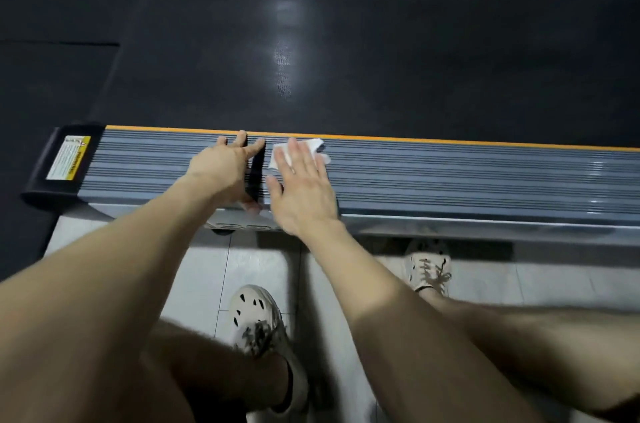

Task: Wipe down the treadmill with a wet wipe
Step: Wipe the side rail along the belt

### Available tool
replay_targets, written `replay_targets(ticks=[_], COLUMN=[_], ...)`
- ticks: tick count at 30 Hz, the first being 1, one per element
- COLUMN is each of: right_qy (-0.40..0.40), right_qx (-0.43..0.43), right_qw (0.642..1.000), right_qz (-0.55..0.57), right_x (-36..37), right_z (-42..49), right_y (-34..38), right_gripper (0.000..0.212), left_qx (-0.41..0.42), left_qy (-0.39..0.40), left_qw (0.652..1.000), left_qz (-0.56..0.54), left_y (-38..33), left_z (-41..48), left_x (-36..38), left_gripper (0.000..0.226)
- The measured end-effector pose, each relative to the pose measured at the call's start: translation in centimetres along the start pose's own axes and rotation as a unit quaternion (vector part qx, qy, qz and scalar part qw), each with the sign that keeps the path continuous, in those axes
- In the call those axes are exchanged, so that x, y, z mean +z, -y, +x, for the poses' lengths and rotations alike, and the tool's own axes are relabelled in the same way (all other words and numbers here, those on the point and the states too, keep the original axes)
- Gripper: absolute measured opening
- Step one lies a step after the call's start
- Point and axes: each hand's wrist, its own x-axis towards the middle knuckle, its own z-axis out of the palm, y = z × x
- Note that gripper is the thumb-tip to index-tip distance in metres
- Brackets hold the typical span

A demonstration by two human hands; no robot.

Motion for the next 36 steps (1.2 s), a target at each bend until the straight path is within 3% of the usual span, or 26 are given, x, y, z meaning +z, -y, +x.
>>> replay_targets(ticks=[3, 5, 7, 10, 13, 16, 18, 20, 22, 25, 28, 29, 30, 31, 33, 34, 36], right_qy=[-0.037, -0.098, -0.108, -0.131, -0.185, -0.084, -0.053, -0.075, -0.097, -0.149, -0.167, -0.165, -0.155, -0.125, -0.016, 0.019, -0.007], right_qx=[0.027, 0.092, 0.159, 0.213, 0.114, 0.003, -0.006, -0.008, 0.043, 0.206, 0.336, 0.306, 0.214, 0.081, -0.166, -0.223, -0.224], right_qw=[0.999, 0.991, 0.98, 0.968, 0.976, 0.996, 0.999, 0.997, 0.993, 0.965, 0.927, 0.937, 0.964, 0.989, 0.985, 0.973, 0.973], right_qz=[-0.007, -0.024, -0.041, -0.035, -0.022, 0.003, 0.001, -0.021, -0.057, -0.063, 0.018, 0.021, 0.013, -0.002, -0.039, -0.05, -0.047], right_x=[-0.4, -1.4, -2.5, -2.4, 0.4, 2.8, 2.5, 1.7, 0.4, -2.2, -3.7, -3.5, -2.8, -1.8, 0.3, 0.6, -0.2], right_z=[-2.2, -4.8, -6.9, -7.7, -6.7, -5.8, -5.8, -6.8, -8.6, -8.6, -3.2, -1.2, 0.5, 1.4, 0.4, -0.8, -2.5], right_y=[-4.8, -10.8, -15.5, -15.7, -7.8, 1.6, 2.2, -1.7, -7.7, -15.3, -14.5, -12.1, -9.3, -6.1, -0.7, 0.1, -2.4], right_gripper=[0.064, 0.066, 0.068, 0.069, 0.066, 0.067, 0.066, 0.065, 0.066, 0.068, 0.073, 0.07, 0.064, 0.058, 0.056, 0.057, 0.057], left_qx=[-0.004, -0.008, -0.007, -0.001, -0.001, 0.012, 0.016, 0.02, 0.033, 0.031, 0.039, 0.038, 0.04, 0.046, 0.058, 0.067, 0.083], left_qy=[0.011, 0.018, 0.018, 0.008, -0.006, -0.025, -0.047, -0.066, -0.073, -0.054, -0.047, -0.041, -0.034, -0.029, -0.001, 0.015, 0.029], left_qw=[1.0, 1.0, 1.0, 1.0, 1.0, 0.999, 0.996, 0.992, 0.993, 0.996, 0.997, 0.998, 0.998, 0.998, 0.998, 0.997, 0.995], left_qz=[-0.012, -0.011, -0.008, -0.007, -0.012, -0.029, -0.079, -0.108, -0.092, -0.064, -0.038, -0.029, -0.023, -0.024, -0.034, -0.037, -0.043], left_y=[0.1, 0.1, 0.1, 0.1, 0.4, 0.8, 1.3, 2.2, 3.5, 5.1, 5.5, 5.5, 5.6, 5.7, 6.3, 6.7, 7.5], left_z=[0.3, 0.2, 0.2, 0.1, 0.1, -0.2, -1.1, -2.6, -3.7, -5.0, -5.6, -5.7, -5.6, -5.6, -5.4, -5.3, -5.2], left_x=[-0.2, -0.3, -0.3, -0.1, 0.2, 0.6, 1.1, 1.6, 2.2, 2.9, 4.1, 4.4, 4.4, 4.2, 3.4, 2.8, 2.0], left_gripper=[0.16, 0.162, 0.163, 0.16, 0.158, 0.151, 0.144, 0.135, 0.123, 0.115, 0.115, 0.117, 0.117, 0.117, 0.118, 0.117, 0.114])
